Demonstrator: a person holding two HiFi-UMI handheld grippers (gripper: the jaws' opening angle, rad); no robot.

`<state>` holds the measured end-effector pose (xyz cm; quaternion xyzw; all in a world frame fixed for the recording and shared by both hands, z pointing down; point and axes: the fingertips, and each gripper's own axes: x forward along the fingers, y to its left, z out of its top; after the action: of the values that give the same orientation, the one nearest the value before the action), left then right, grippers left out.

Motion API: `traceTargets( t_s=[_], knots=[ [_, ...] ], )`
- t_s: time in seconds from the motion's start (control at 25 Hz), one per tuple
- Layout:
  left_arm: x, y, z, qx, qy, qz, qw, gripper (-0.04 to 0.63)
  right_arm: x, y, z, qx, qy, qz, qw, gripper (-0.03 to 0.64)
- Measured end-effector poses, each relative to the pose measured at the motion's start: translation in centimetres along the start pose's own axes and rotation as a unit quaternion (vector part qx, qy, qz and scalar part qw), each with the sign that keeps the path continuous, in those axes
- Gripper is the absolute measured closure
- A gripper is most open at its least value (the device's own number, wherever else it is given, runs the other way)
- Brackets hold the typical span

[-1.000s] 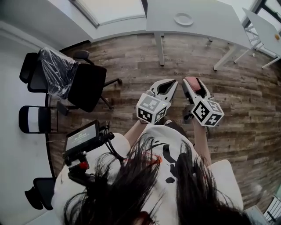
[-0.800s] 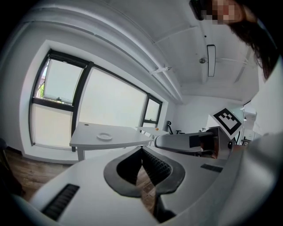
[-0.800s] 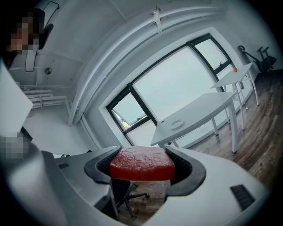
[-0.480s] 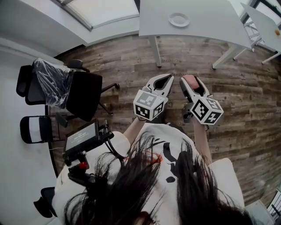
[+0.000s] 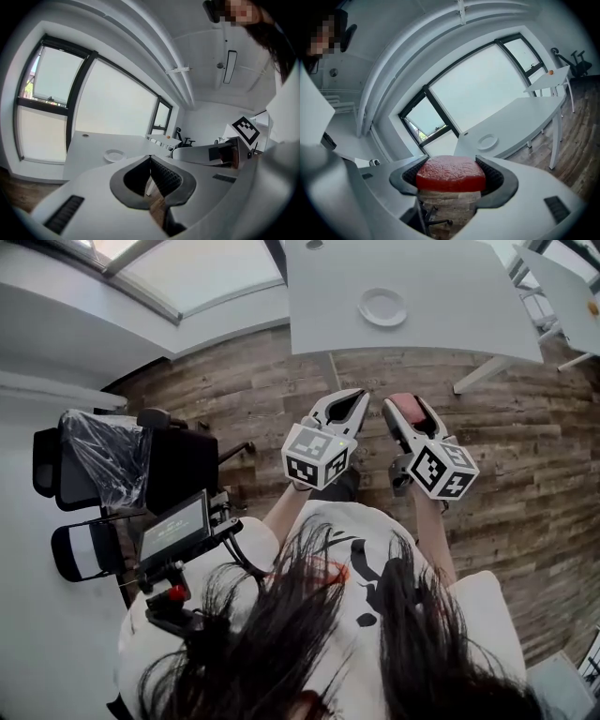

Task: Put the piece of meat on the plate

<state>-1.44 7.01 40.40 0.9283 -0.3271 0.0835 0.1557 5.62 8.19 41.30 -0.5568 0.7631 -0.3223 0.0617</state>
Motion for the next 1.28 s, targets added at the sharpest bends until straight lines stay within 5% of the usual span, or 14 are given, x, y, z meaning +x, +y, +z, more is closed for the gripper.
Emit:
traceTargets(
  t_s=[0.36, 0.8, 1.28],
  knots=[
    [3.8, 7.8, 1.7, -0.017, 0.016, -0.025, 0.9994, 0.589, 7.9, -0.3, 1.9, 0.008, 0.002, -0.026, 1.000, 0.301],
    [9.4, 11.1, 2.4, -0.041, 0.028, -0.053, 0.9974, 0.589, 12.2, -3.5, 3.9, 0.019, 0.016, -0.058, 0.998, 0.301],
    [11.8, 14.1, 2.6, -0.069, 0.026, -0.022, 0.9970, 0.589, 16.1, -5.9, 5.2, 0.010, 0.046, -0.037, 0.998, 0.301]
  ],
)
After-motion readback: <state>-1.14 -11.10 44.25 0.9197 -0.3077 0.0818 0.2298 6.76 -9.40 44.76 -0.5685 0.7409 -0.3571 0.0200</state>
